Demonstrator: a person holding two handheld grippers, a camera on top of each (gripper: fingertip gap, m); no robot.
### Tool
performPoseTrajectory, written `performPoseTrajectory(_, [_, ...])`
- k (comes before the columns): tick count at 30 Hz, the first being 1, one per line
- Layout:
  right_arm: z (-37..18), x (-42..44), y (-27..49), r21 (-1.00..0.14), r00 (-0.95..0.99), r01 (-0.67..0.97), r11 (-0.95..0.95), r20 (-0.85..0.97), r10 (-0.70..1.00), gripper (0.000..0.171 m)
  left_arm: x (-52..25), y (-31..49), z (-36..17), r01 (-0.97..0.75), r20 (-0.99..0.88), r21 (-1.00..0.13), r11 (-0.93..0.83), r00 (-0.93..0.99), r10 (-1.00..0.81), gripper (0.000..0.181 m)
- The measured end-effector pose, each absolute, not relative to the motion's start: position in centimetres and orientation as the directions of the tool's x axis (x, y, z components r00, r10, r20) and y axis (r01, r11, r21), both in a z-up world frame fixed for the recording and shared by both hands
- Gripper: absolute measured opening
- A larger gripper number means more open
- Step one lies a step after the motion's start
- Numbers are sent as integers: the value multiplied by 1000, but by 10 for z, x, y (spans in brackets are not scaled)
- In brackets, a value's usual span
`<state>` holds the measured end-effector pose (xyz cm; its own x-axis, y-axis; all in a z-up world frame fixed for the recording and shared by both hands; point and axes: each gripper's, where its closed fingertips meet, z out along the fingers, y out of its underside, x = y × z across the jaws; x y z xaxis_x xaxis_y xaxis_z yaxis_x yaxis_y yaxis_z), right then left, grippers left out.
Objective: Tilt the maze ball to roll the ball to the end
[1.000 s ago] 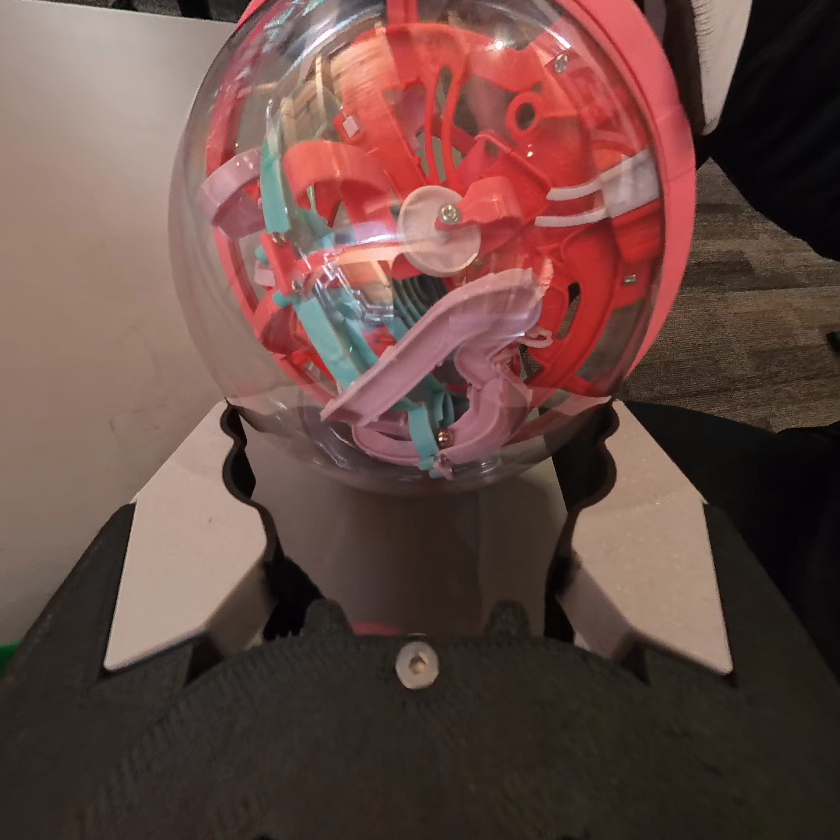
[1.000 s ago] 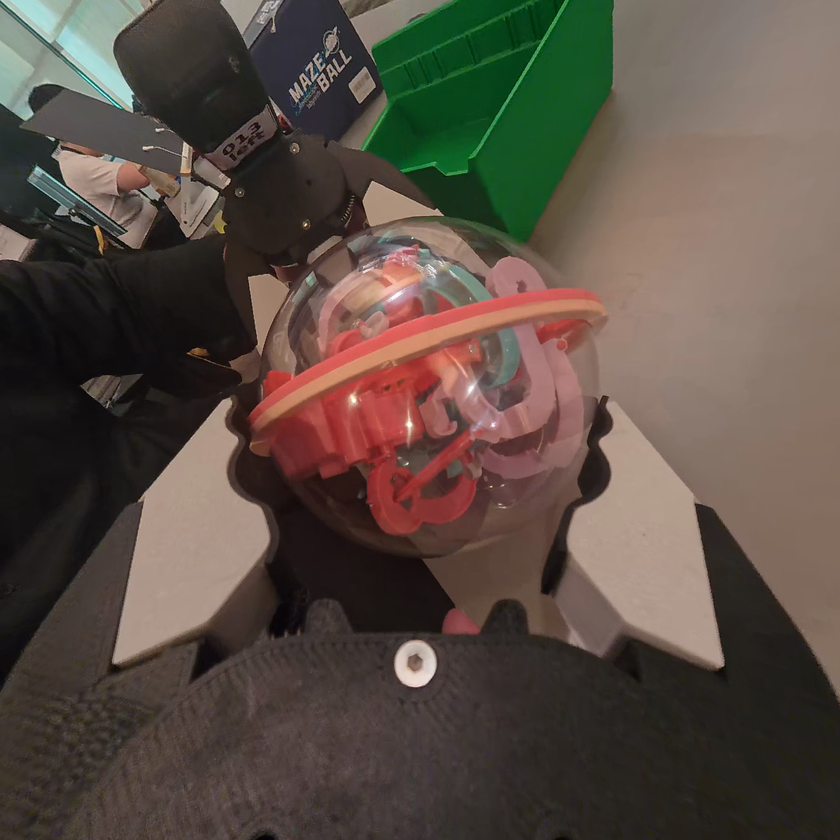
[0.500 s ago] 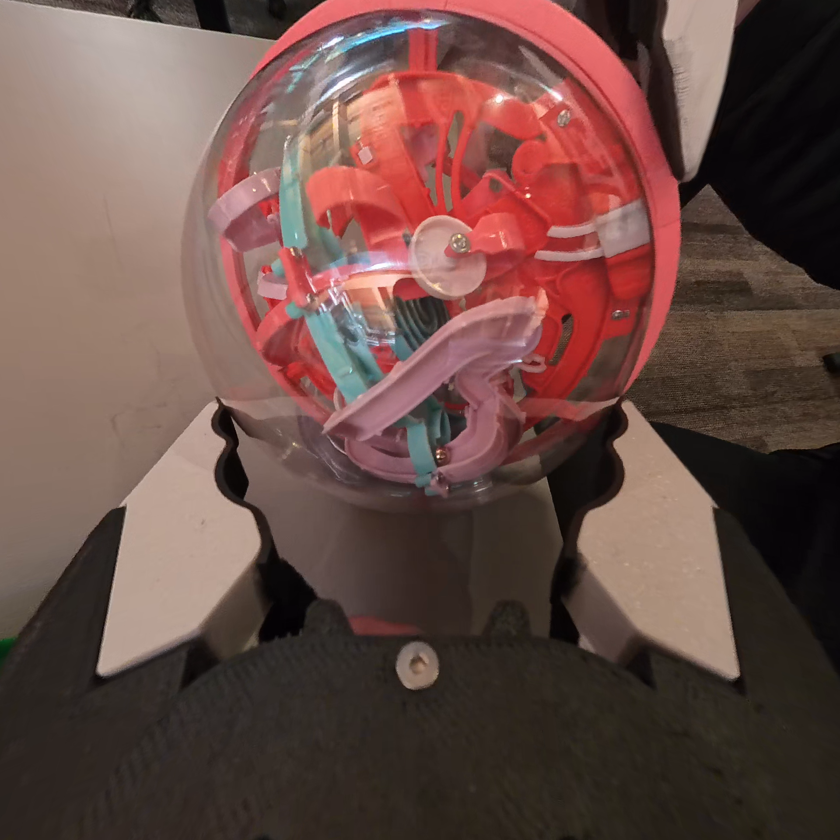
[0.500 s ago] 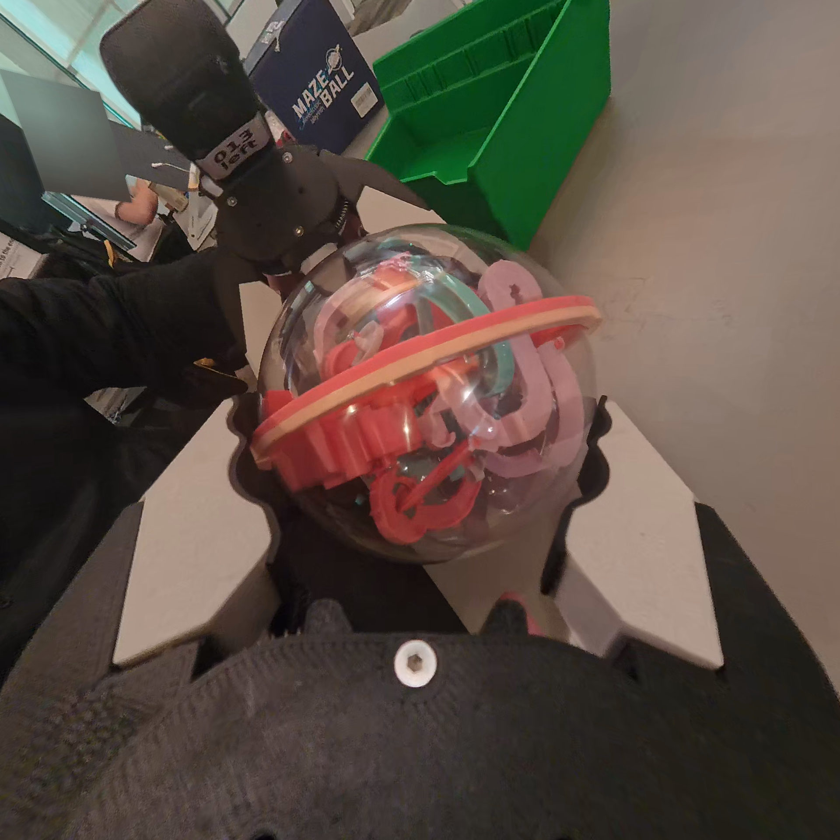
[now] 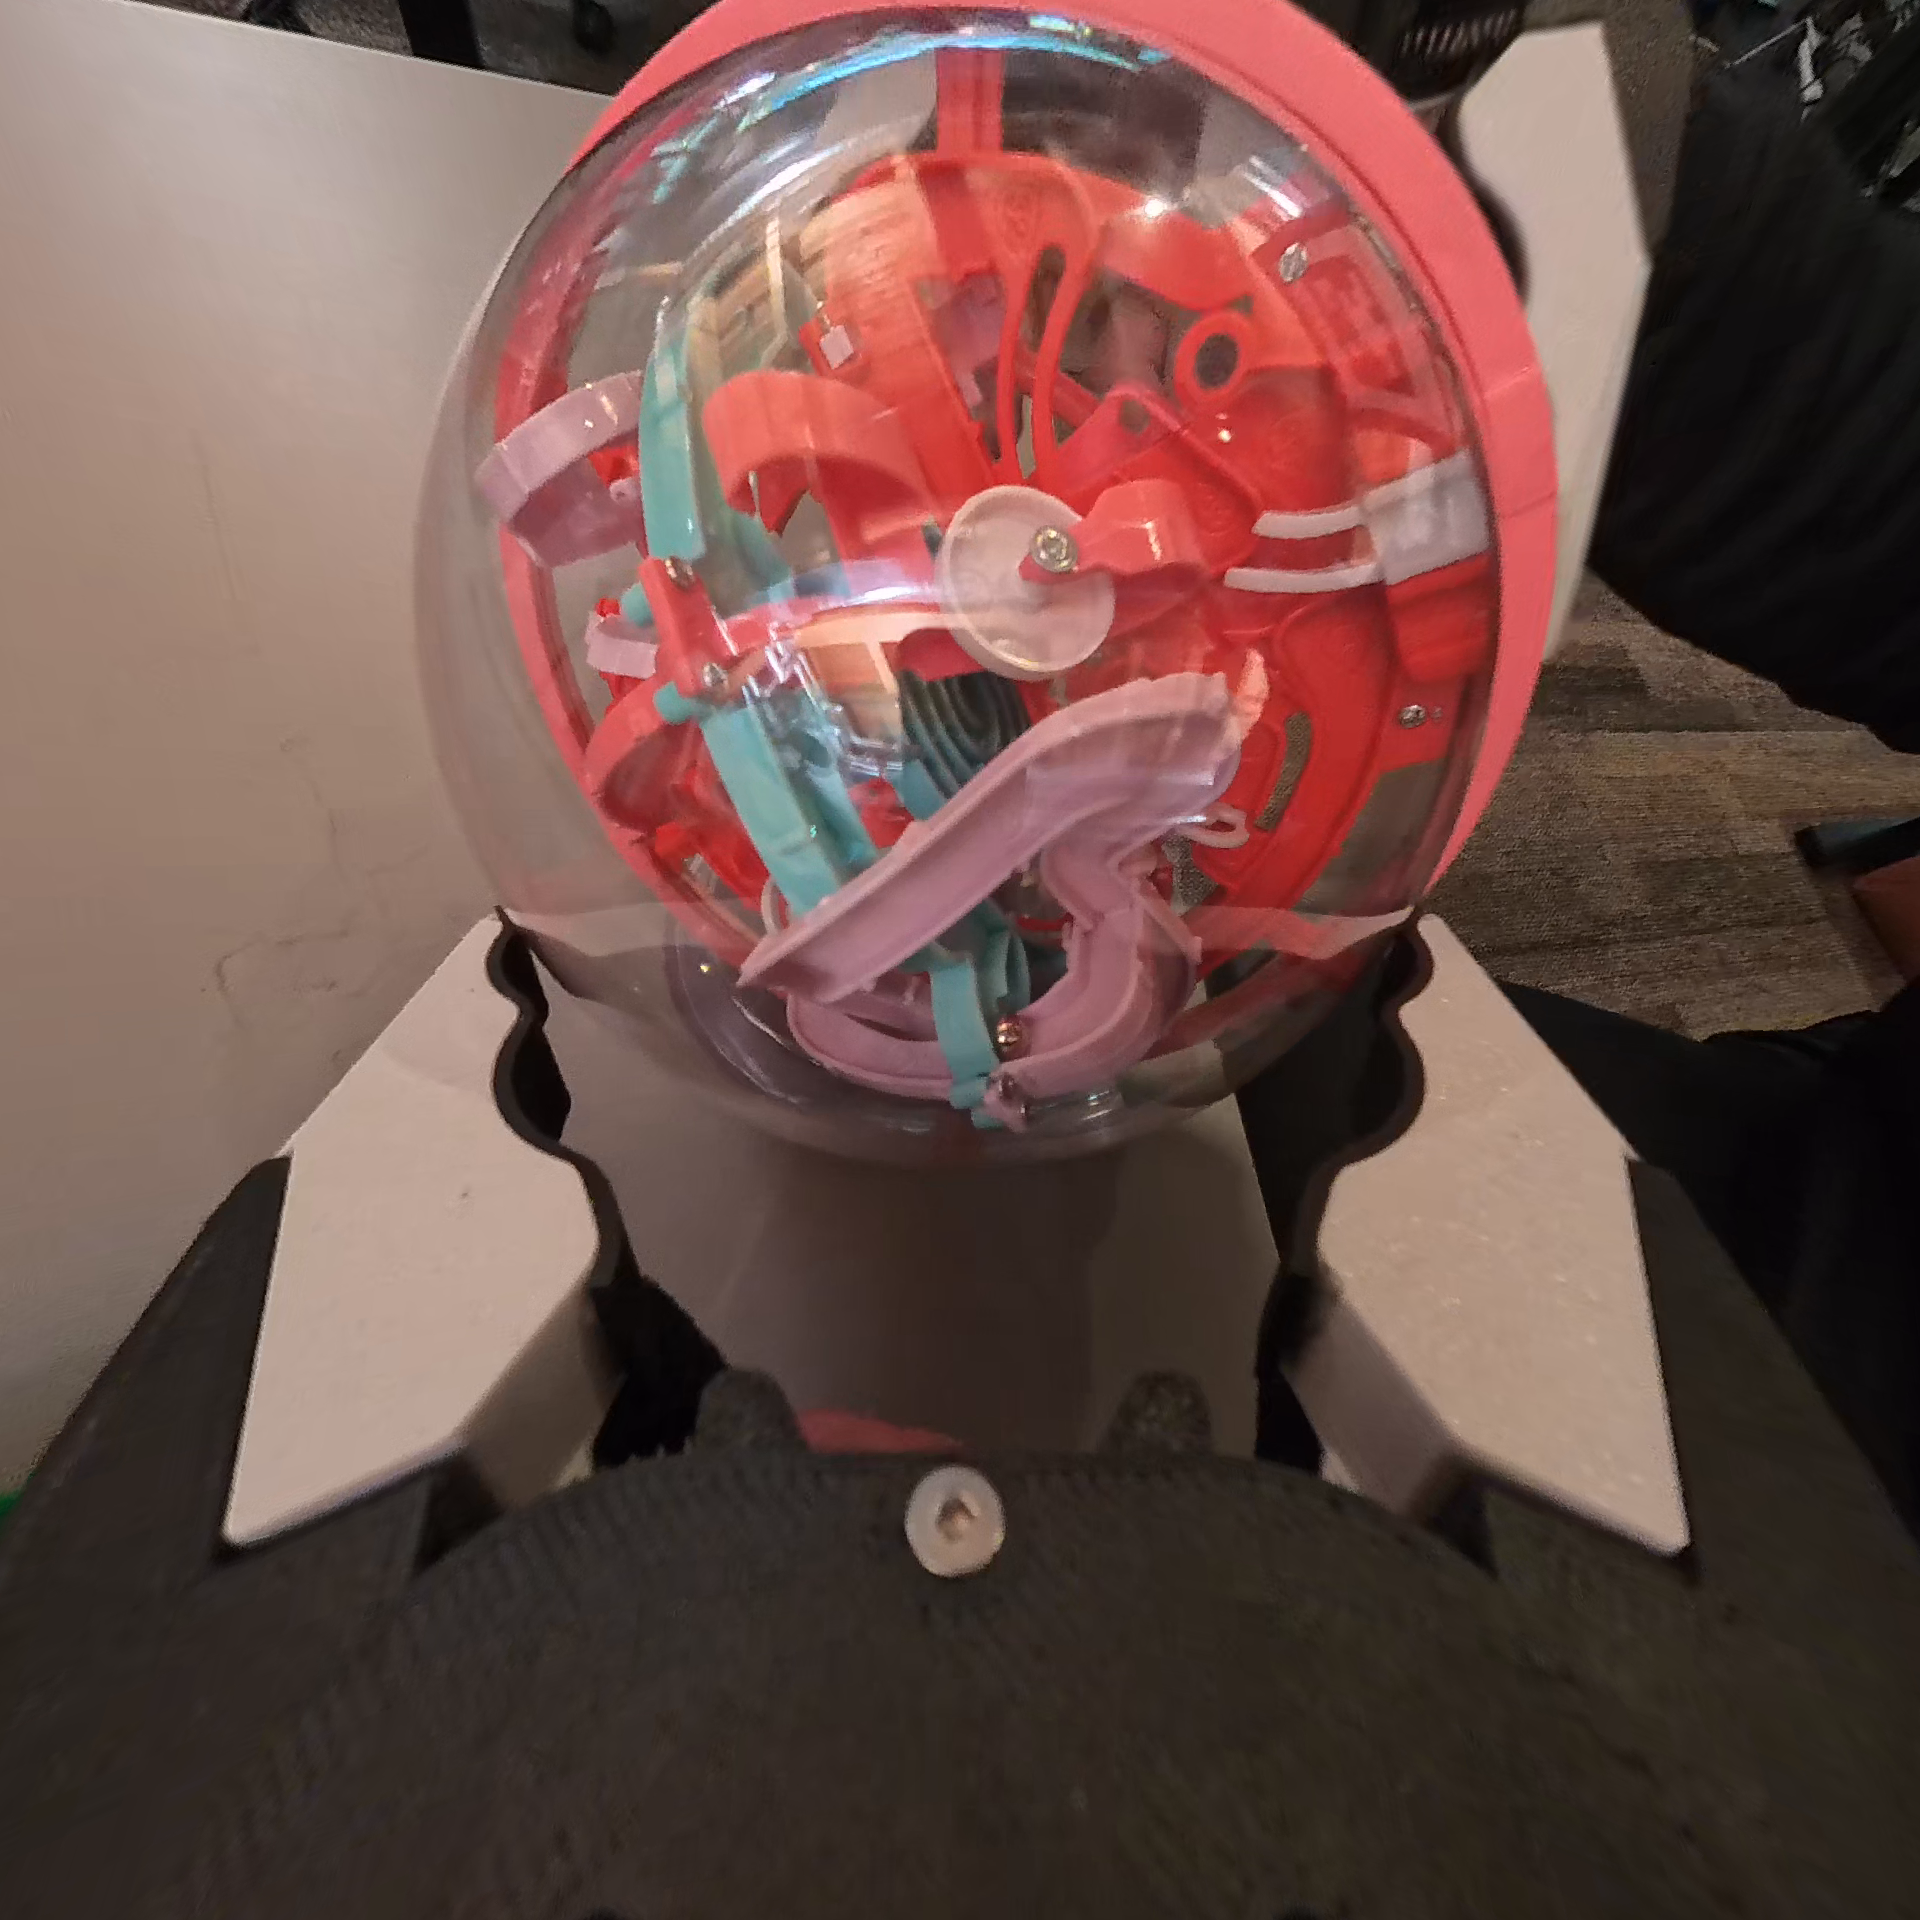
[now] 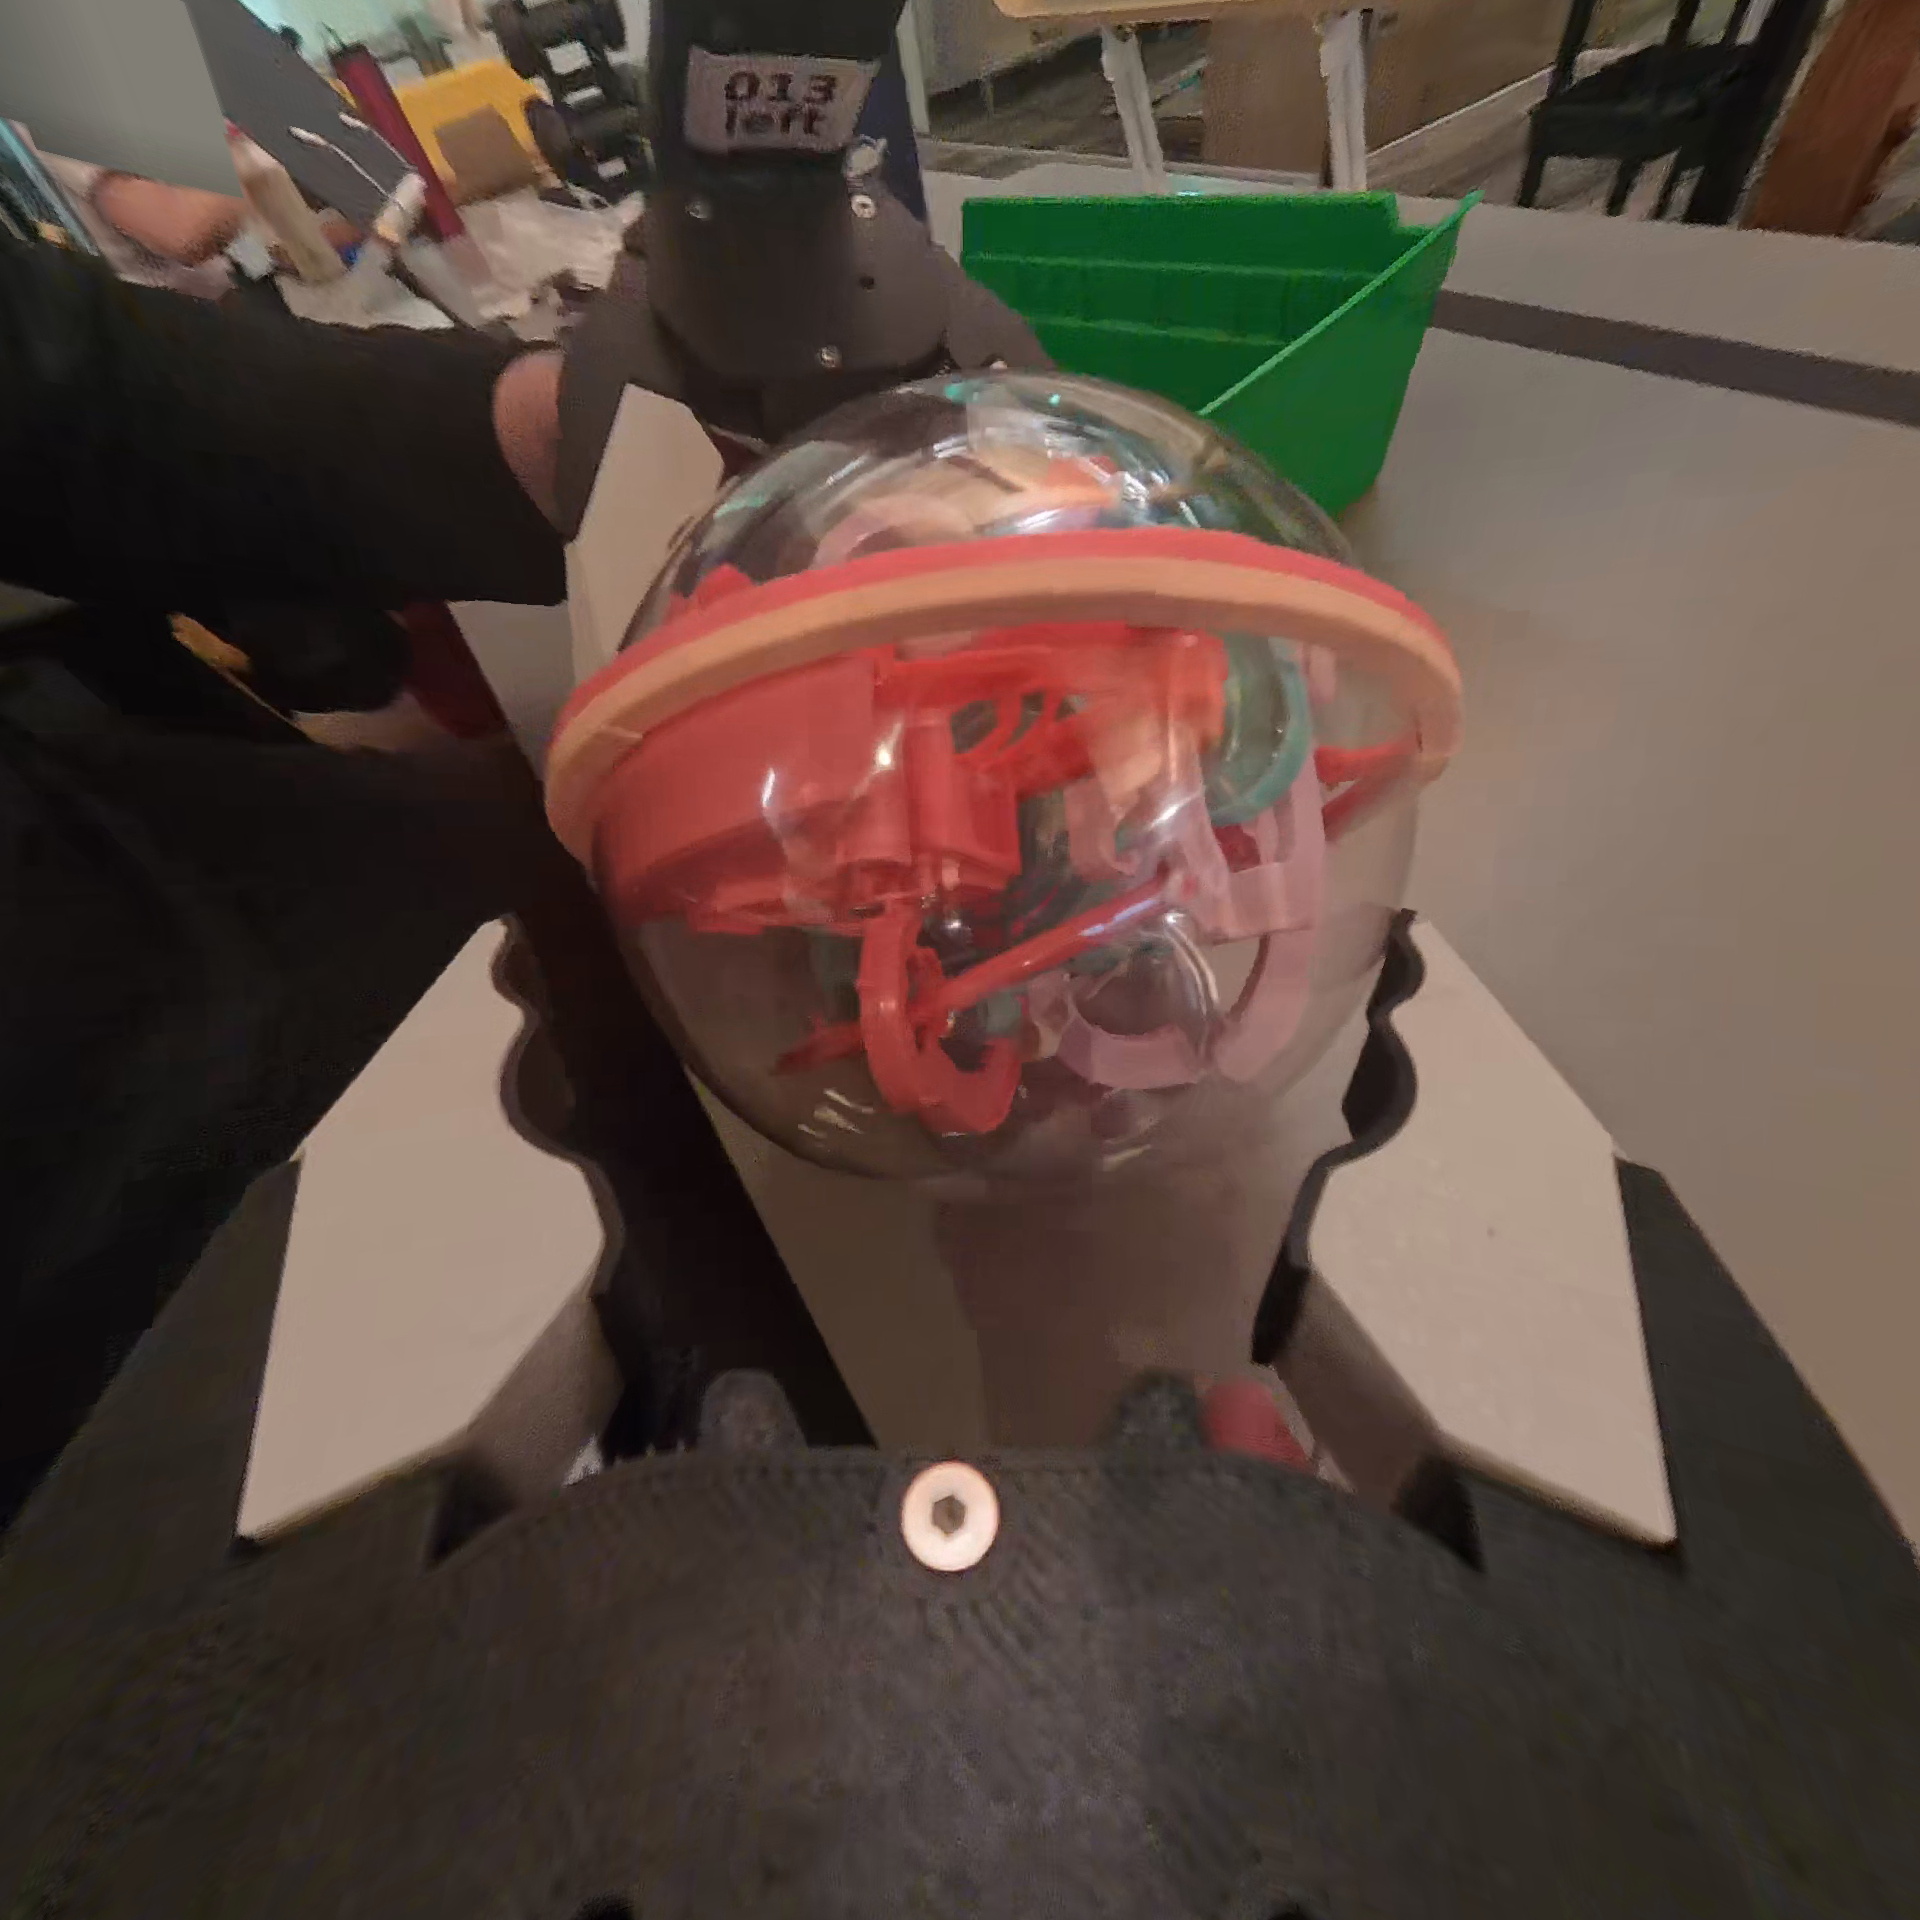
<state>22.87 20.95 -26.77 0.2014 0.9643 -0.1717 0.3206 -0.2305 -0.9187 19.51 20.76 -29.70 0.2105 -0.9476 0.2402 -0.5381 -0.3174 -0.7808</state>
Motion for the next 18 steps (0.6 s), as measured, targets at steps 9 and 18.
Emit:
performPoseTrajectory(9, [-261, 226, 218, -937, 256, 263, -232, -164, 953, 142, 198, 207, -299, -521, 294, -772, -364, 214, -931, 153])
performPoseTrajectory(18, [-257, 225, 220, -928, 245, 246, -279, -219, 945, 142, 200, 206, -296, -519, 339, -750, -410, 230, -912, 155])
